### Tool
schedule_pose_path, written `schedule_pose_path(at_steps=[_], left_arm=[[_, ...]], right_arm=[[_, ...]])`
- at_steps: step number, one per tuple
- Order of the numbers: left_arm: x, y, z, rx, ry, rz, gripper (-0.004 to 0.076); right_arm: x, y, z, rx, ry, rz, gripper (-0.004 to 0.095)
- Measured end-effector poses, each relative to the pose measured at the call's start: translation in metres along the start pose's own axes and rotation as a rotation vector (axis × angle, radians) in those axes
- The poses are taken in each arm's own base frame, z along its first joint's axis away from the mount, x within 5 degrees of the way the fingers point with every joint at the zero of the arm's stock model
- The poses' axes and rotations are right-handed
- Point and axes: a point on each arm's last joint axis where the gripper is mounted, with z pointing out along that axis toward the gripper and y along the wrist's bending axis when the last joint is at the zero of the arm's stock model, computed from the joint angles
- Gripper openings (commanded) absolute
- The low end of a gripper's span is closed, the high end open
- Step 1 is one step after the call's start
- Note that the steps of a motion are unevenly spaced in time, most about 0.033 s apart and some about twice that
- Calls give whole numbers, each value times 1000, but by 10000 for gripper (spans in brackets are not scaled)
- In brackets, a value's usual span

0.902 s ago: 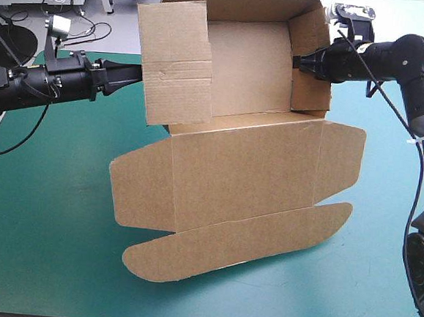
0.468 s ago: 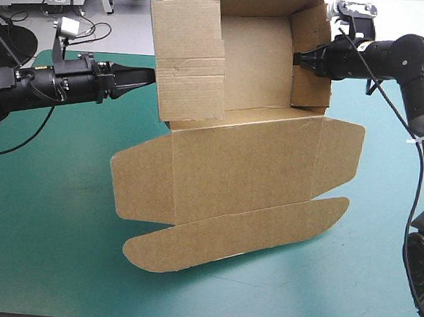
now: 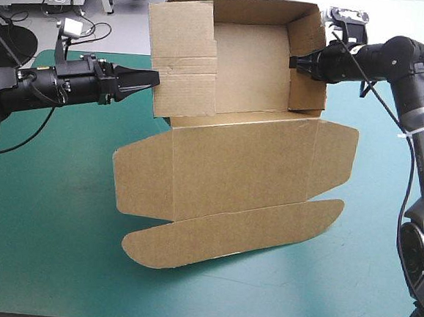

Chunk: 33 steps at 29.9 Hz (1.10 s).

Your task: Fold the box

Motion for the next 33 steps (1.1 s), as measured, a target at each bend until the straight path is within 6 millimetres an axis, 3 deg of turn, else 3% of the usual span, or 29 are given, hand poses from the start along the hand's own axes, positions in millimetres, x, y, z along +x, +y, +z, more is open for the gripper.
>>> schedule_pose_path(at_steps=[21,29,33], left_arm=[[8,28,-4,-316,106,118,453],[7,40,-8,-459,96,87,449],[6,51,-7,-502,89,58,346]], right_arm=[[11,51,23,20,43,-109,-8],[19,78,30,19,66,-115,-7],[23,91,33,28,75,-125,-6]])
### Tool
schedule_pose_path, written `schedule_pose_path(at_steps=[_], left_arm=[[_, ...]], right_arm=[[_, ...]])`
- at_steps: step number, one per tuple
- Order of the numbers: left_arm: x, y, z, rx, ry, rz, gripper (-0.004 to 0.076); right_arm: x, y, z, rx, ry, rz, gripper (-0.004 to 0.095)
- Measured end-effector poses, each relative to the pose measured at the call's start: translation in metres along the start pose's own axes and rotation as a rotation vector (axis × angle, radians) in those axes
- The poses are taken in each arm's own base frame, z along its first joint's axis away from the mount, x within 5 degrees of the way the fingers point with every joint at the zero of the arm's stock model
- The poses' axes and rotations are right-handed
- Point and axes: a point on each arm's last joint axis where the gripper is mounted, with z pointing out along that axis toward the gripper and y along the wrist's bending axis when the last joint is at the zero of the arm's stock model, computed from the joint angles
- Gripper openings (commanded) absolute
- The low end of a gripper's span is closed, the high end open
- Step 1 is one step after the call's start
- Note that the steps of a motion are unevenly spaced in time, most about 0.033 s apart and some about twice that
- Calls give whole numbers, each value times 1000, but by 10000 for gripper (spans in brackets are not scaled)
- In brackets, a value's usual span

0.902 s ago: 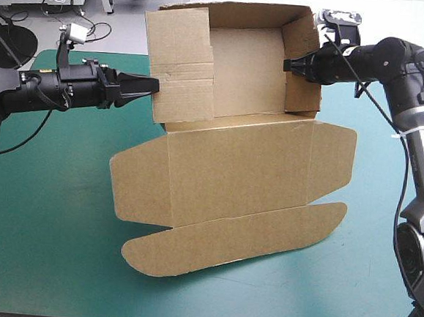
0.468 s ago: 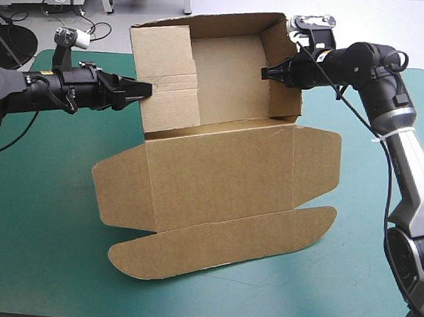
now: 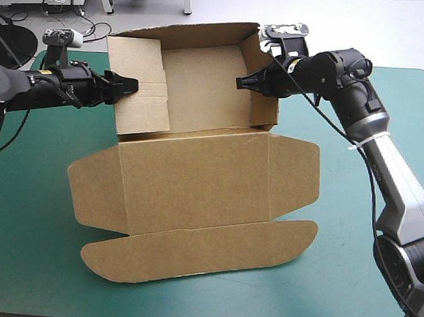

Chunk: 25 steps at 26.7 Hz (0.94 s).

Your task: Fold the box

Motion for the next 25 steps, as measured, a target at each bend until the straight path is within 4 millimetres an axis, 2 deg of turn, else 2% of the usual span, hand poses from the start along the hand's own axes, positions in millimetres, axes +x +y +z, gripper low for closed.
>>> schedule_pose_path(at_steps=[2,4,5,11,20,22,24,25], left_arm=[[0,5,4,-13,4,-13,204],[1,9,8,-24,10,-35,13],[1,11,10,-29,12,-47,-6],[4,13,16,-68,43,-26,-10],[23,-23,42,-182,236,42,-10],[28,-27,55,-190,269,30,-10],[35,-24,72,-208,322,9,-10],[43,-17,86,-220,381,-18,-10]], right_arm=[[1,4,1,13,8,-3,-6],[2,6,1,27,16,0,-7],[3,6,0,32,21,5,-7],[7,6,-4,58,67,39,-6],[24,-1,-7,163,246,78,-13],[26,-4,-4,193,259,78,-16],[32,-7,9,204,295,86,-16],[39,-10,22,211,338,94,-16]])
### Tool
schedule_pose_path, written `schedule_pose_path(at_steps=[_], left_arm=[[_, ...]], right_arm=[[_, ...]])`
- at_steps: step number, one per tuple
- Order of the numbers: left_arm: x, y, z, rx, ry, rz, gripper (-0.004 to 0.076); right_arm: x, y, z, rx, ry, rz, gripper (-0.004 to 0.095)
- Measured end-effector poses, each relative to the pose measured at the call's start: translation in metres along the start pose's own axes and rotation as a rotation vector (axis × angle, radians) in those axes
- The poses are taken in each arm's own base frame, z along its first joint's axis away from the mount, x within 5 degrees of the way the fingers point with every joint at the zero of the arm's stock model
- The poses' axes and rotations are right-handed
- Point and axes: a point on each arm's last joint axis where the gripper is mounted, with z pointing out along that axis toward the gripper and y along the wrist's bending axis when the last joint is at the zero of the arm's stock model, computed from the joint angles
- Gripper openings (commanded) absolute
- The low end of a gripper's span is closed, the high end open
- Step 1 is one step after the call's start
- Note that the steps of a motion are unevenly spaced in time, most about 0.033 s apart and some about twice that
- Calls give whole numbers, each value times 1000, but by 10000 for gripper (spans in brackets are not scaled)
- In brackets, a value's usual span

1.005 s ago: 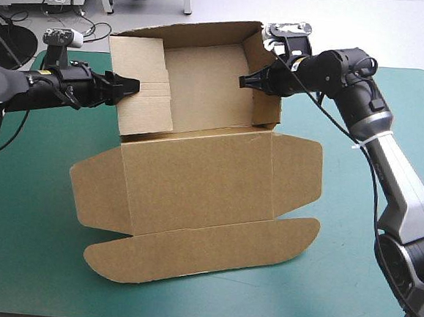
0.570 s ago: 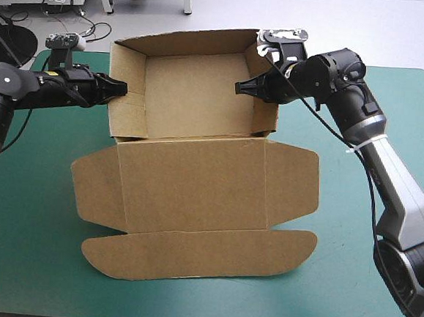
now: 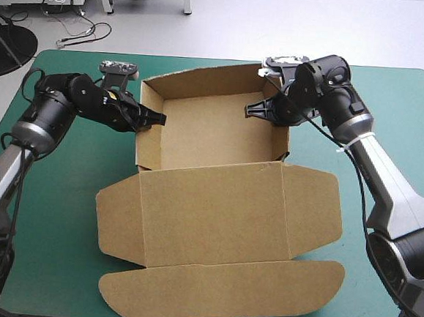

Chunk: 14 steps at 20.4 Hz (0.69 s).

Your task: Fold the box

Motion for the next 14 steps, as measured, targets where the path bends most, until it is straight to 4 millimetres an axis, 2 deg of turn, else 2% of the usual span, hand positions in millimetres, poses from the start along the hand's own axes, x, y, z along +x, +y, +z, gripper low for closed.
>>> schedule_pose_path(at_steps=[1,2,4,7,11,14], left_arm=[[1,2,7,-3,26,-11,-10],[3,6,26,-4,91,-33,-10],[7,10,47,-9,159,-54,-10],[12,16,72,-15,231,-77,-9],[12,18,84,-19,244,-88,-8],[12,17,84,-18,245,-84,28]], right_arm=[[2,0,9,5,26,1,-16],[7,-1,28,12,83,7,-17],[14,-1,51,19,153,16,-17],[25,-2,84,36,249,21,-17],[31,-4,119,51,318,18,-16],[31,-4,122,47,326,-14,38]])
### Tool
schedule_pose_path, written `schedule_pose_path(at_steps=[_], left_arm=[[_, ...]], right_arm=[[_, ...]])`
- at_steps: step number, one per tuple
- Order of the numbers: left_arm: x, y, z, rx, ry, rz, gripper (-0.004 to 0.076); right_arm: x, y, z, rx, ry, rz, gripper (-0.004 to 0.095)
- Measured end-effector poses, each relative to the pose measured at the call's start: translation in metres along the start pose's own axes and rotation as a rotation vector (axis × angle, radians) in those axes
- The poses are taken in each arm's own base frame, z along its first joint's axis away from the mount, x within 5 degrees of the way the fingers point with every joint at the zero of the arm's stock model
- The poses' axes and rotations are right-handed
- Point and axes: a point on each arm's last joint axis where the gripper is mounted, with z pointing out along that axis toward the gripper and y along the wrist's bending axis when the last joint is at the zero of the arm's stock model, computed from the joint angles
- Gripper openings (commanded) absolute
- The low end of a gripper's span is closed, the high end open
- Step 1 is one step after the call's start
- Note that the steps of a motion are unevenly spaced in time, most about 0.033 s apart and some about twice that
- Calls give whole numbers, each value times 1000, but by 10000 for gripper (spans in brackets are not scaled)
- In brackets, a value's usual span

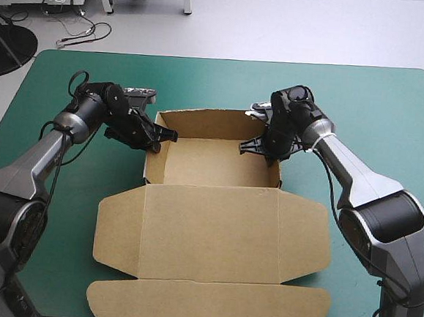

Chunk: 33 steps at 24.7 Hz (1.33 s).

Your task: Fold the box

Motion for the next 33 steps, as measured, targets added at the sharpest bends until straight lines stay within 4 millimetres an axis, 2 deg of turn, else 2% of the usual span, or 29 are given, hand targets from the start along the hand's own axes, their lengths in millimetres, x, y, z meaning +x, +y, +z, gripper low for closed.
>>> schedule_pose_path(at_steps=[3,7,9,11,13,20,23,25,27,28,30,31,32,33], left_arm=[[0,0,0,-2,3,2,107],[1,-1,0,1,17,9,277],[2,-2,1,14,32,11,362],[3,-5,4,28,47,9,424],[3,-7,6,39,50,6,449],[-1,-7,6,41,5,2,449],[-6,-8,2,39,-25,8,449],[-15,-13,-13,45,-60,26,448],[-25,-20,-36,43,-99,60,432],[-31,-24,-53,34,-118,87,399],[-38,-31,-80,23,-145,124,295],[-44,-36,-101,16,-200,148,237],[-48,-40,-118,14,-254,163,141],[-50,-46,-143,16,-329,184,74]], right_arm=[[-2,0,-2,6,-8,-26,163],[-5,2,-8,18,-32,-54,411],[-6,4,-12,22,-49,-65,484],[-9,4,-15,24,-69,-72,517],[-9,4,-16,33,-76,-77,519],[-12,0,-18,86,-95,-98,519],[-18,0,-30,90,-144,-103,513],[-24,2,-46,78,-201,-102,512],[-27,3,-63,67,-257,-103,512],[-26,2,-76,66,-288,-119,512],[-20,-1,-101,80,-343,-139,512],[-13,-3,-121,90,-385,-141,512],[-10,-5,-130,92,-406,-136,512],[-3,-6,-146,85,-441,-120,512]])
